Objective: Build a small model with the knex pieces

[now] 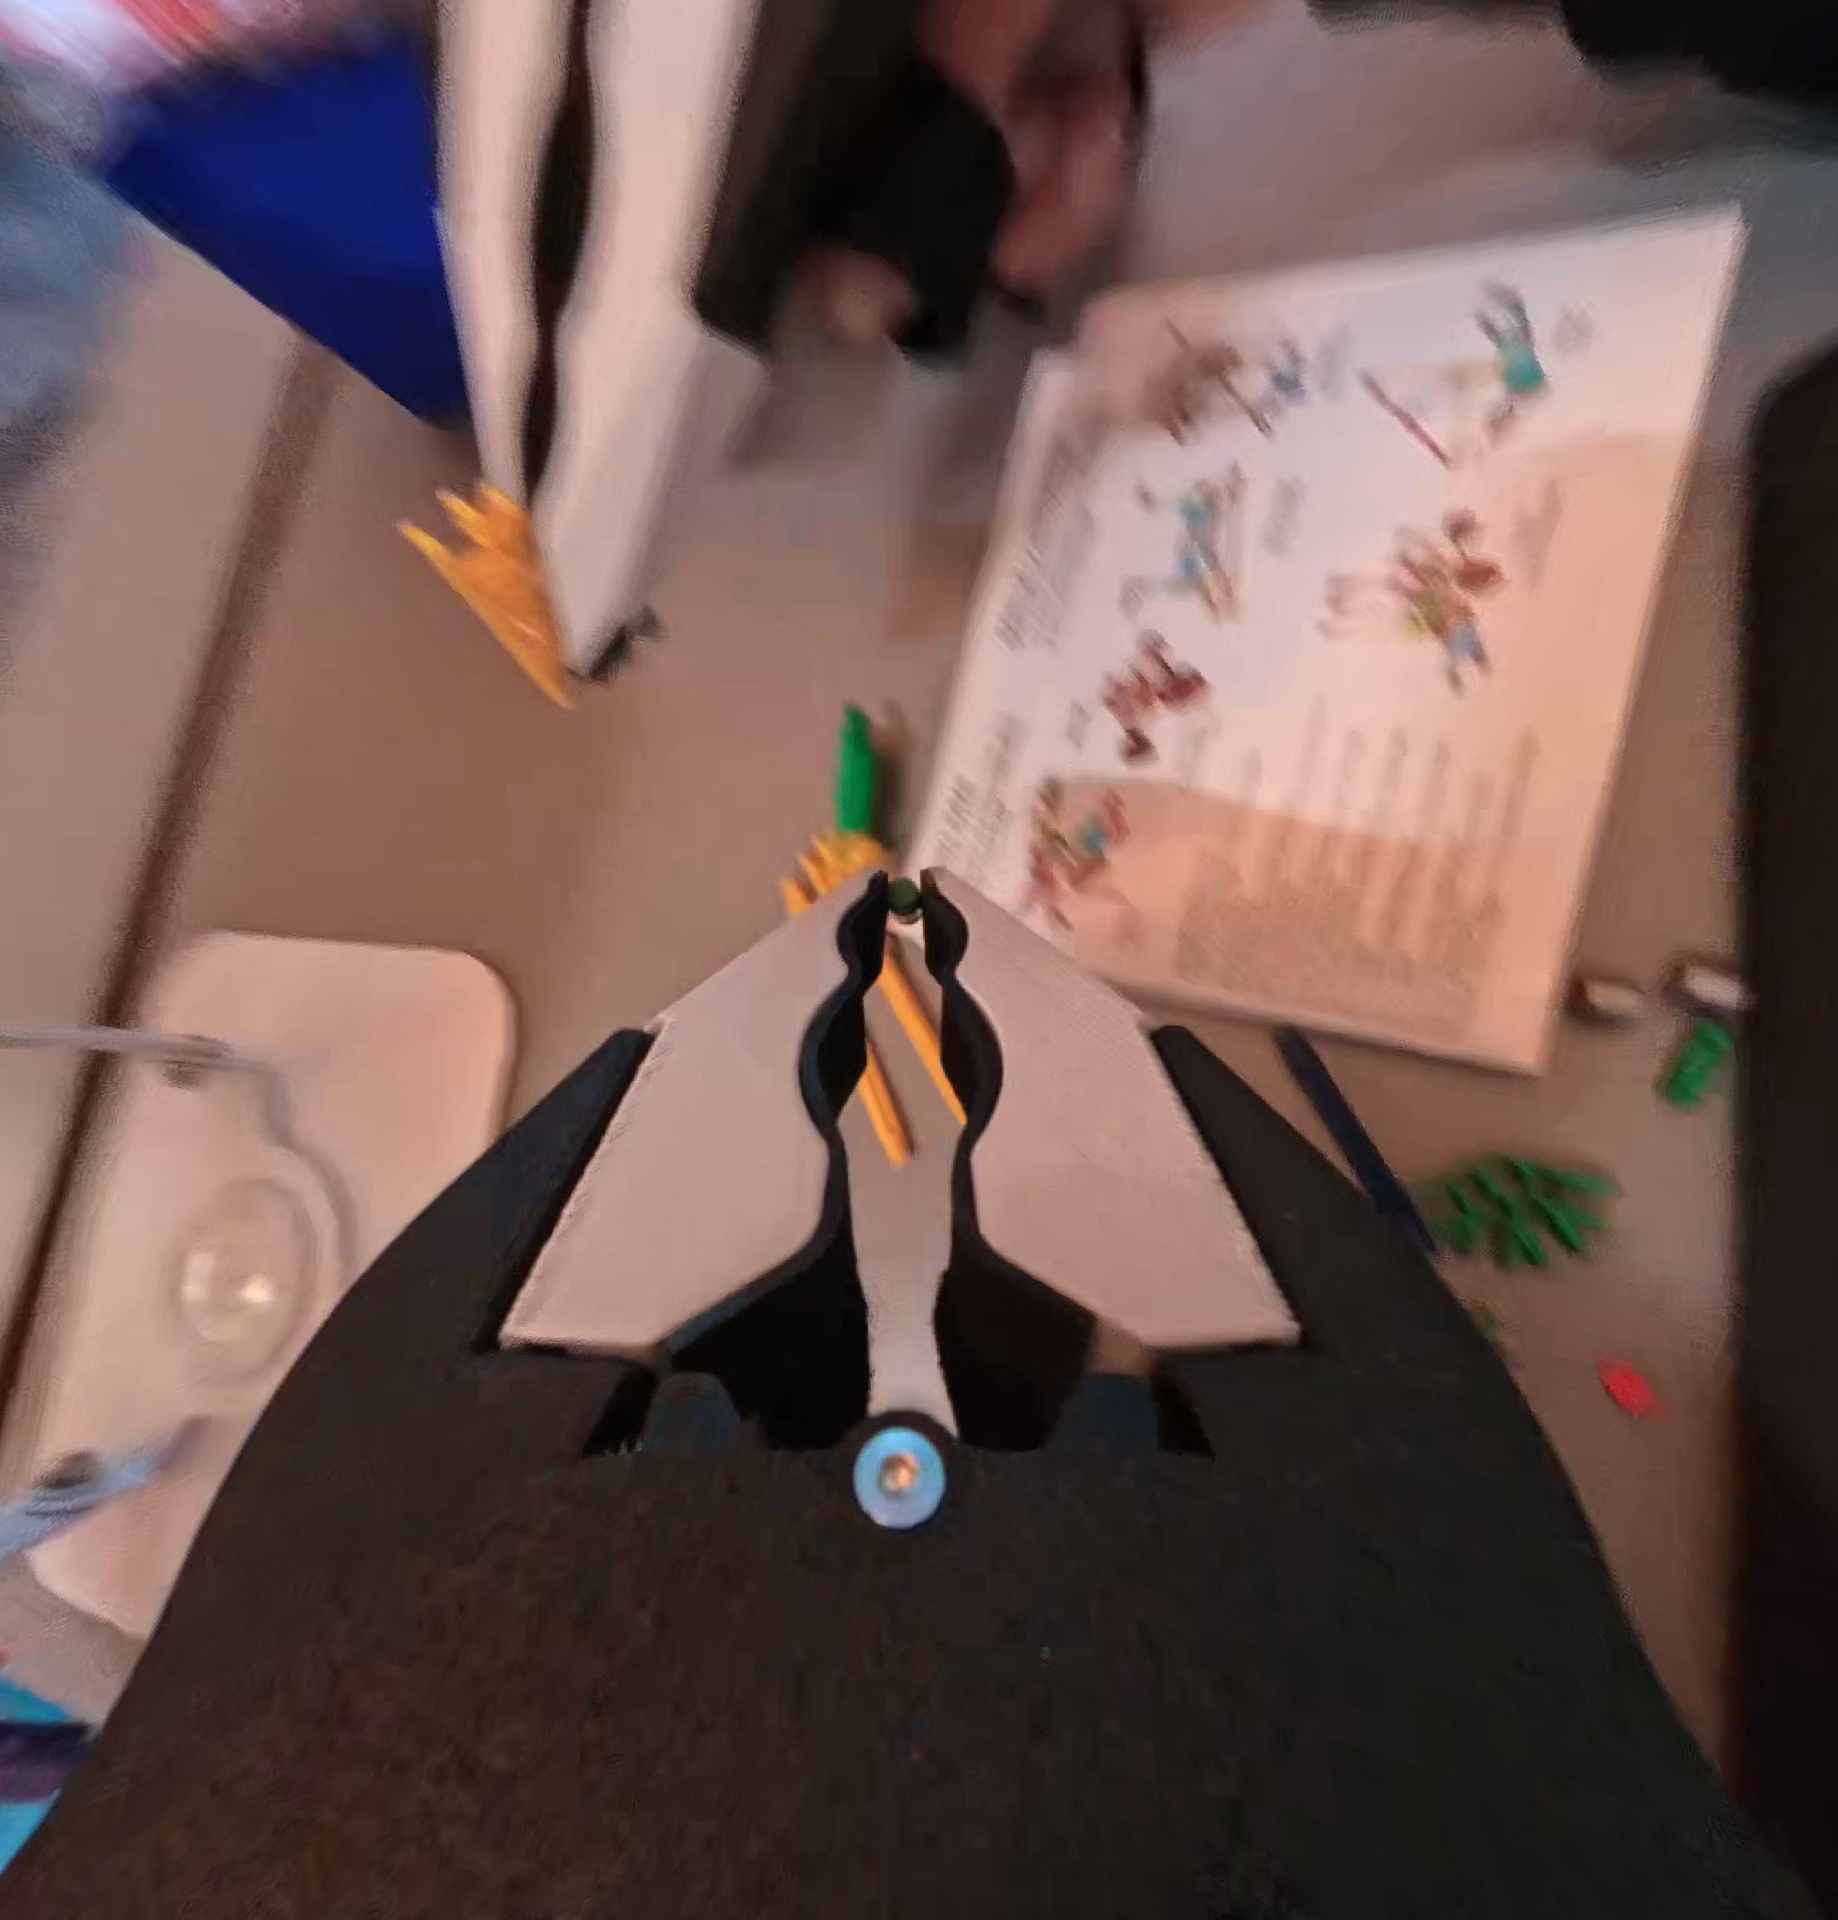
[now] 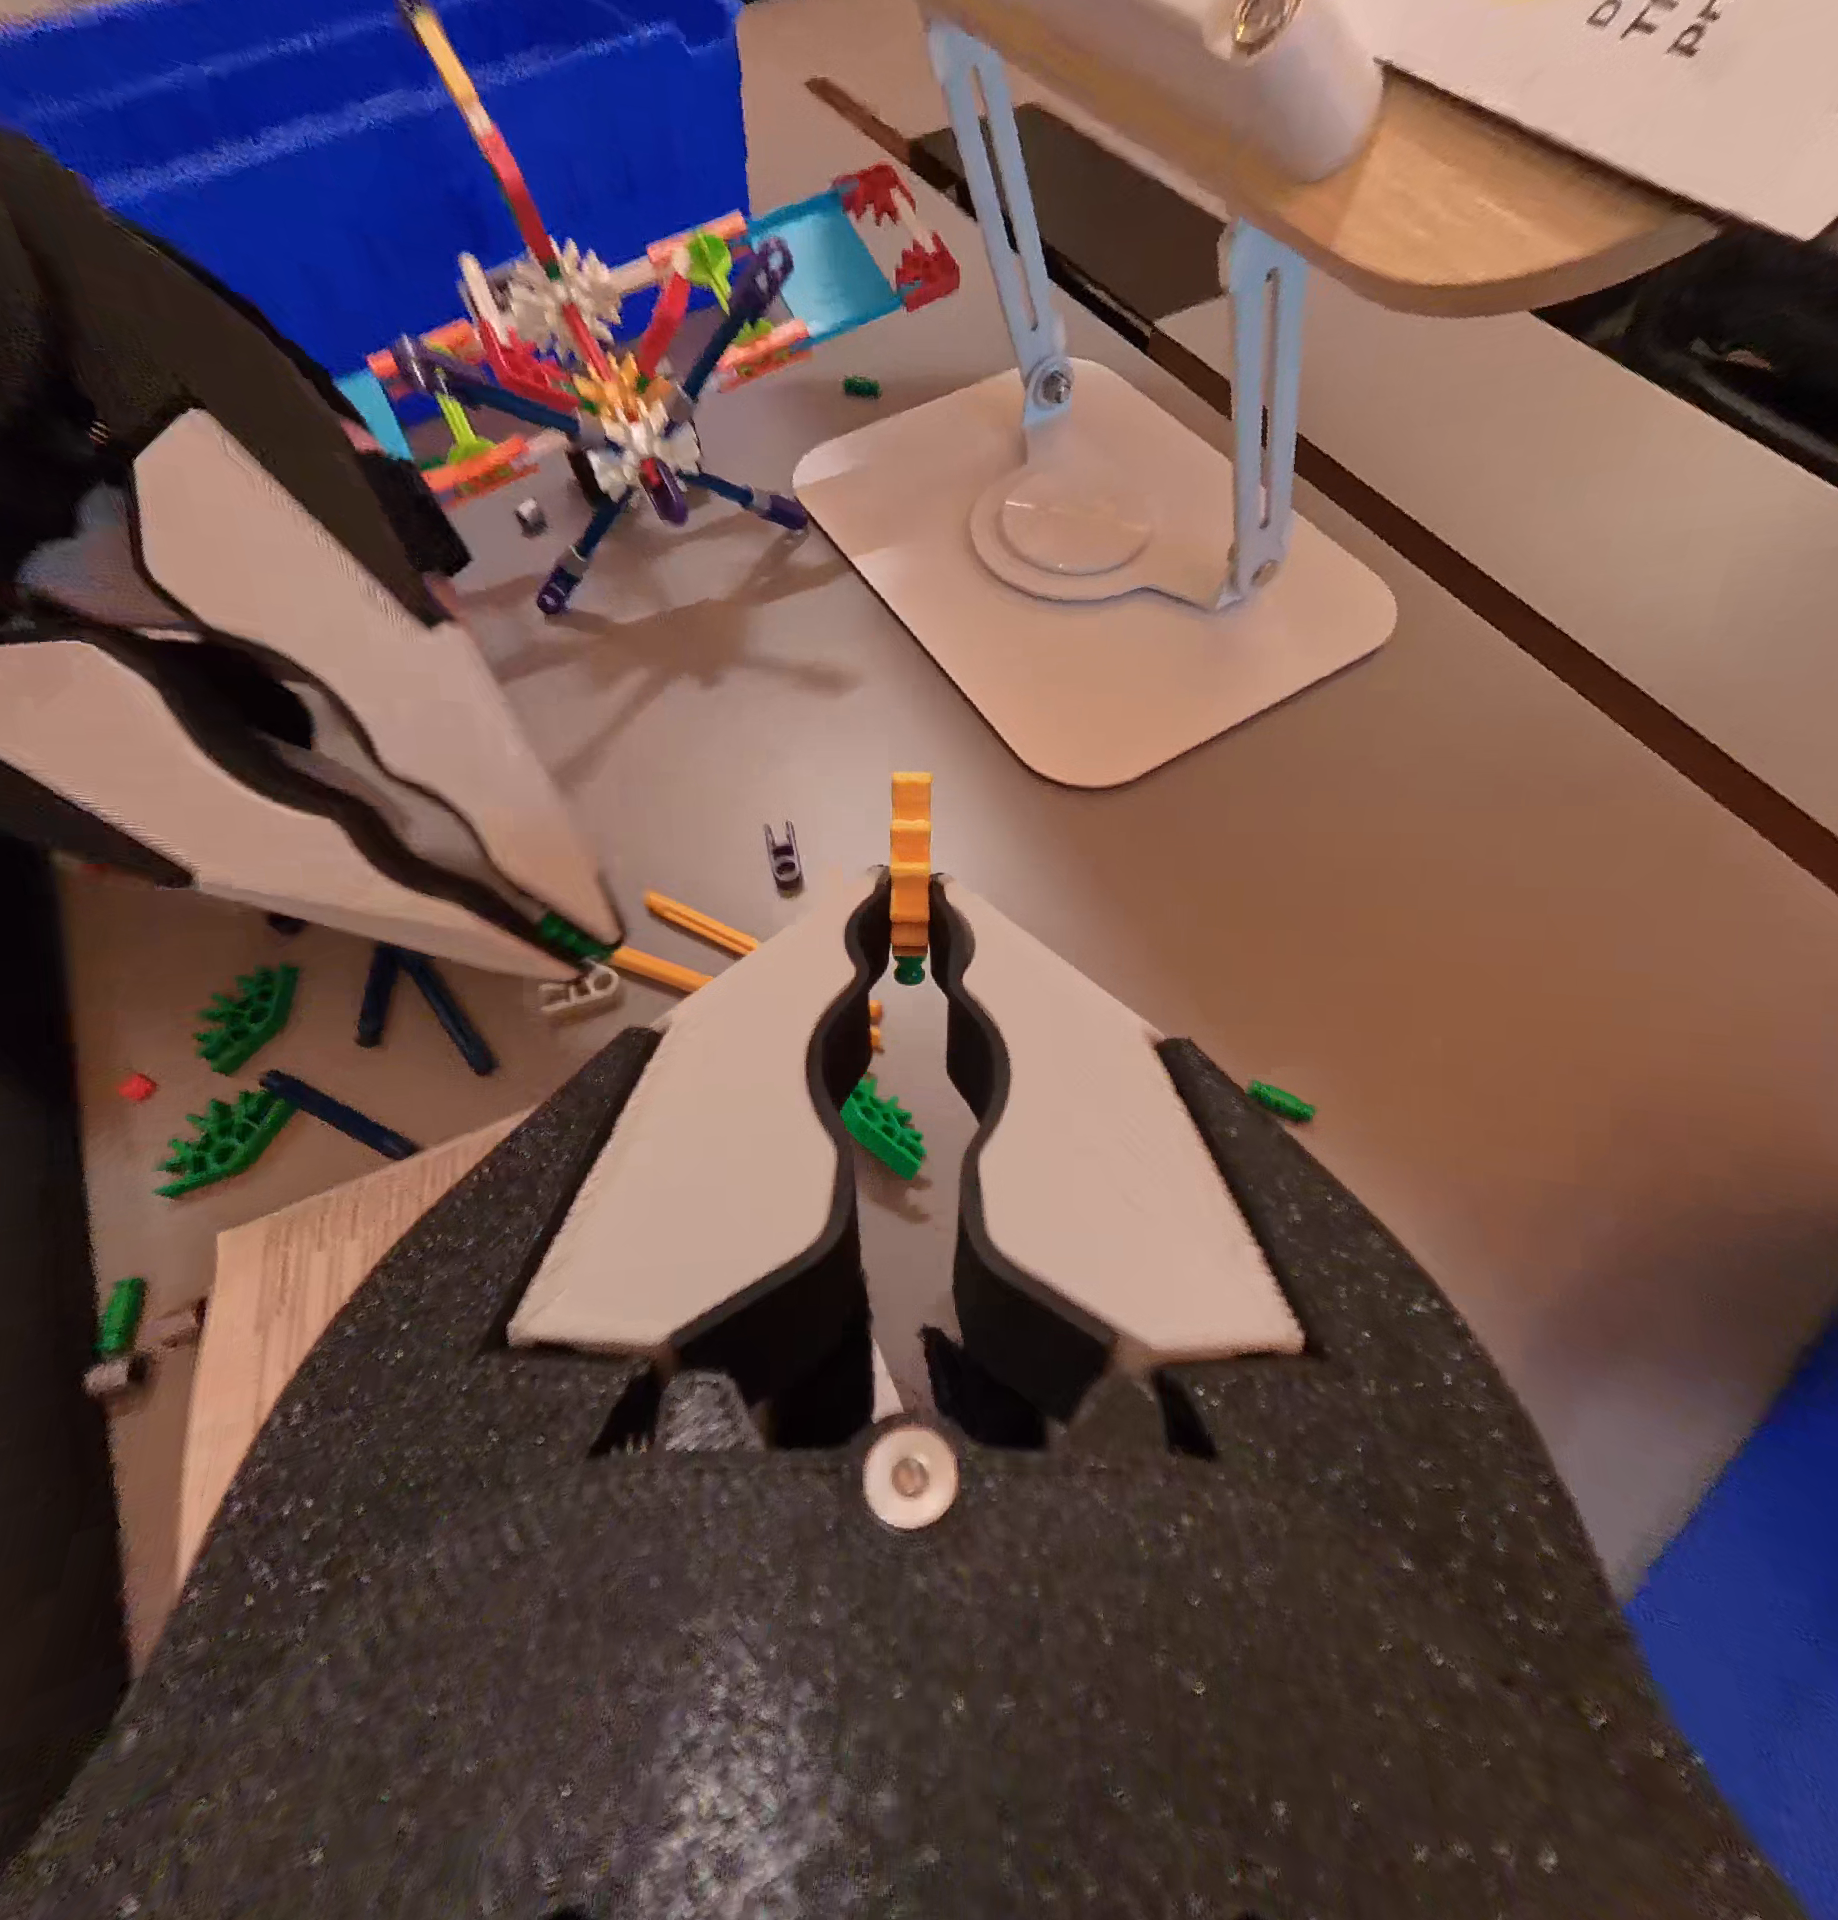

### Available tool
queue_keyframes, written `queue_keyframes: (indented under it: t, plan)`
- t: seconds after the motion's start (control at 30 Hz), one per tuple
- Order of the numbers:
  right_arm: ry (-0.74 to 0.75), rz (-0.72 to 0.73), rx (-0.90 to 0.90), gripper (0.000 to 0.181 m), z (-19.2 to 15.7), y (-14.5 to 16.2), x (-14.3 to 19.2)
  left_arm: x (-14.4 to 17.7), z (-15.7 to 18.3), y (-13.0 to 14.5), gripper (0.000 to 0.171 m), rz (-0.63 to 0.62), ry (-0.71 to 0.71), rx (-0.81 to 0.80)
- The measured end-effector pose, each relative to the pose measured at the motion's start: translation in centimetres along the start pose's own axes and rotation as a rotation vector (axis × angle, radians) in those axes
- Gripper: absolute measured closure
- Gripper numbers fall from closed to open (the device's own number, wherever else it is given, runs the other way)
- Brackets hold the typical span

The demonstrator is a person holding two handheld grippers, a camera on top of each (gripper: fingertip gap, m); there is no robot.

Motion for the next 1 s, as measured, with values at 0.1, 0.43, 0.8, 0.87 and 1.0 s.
queue_keyframes:
  t: [0.1,0.43,0.8,0.87,1.0]
  plan:
    - [-0.02,-0.052,0.03,0.176,-0.2,0.6,-0.6,-1.5,1.5,1.5,0.166,-0.17,0.149,-0.008]
    - [0.099,-0.163,0.138,0.176,-0.1,1.5,-2.1,-2.1,0.2,2.2,0.142,-0.128,0.205,0.121]
    - [0.364,-0.337,0.368,0.175,0.1,2.6,-5.0,-4.6,-2.0,4.3,0.153,-0.239,0.126,0.247]
    - [0.41,-0.372,0.416,0.175,0.2,2.9,-5.6,-4.9,-1.9,4.2,0.16,-0.231,0.153,0.264]
    - [0.455,-0.412,0.475,0.175,0.0,3.1,-6.7,-5.2,-2.2,4.2,0.166,-0.226,0.146,0.272]
Point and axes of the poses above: each gripper's, where its closed fingertips meet, x back along the fingers, y out of its underside, z = x × y across the jaws, the point moved 7 cm from there along x, back along the fingers, and after that the axes turned 15 degrees about -z, right-handed, at the moved point
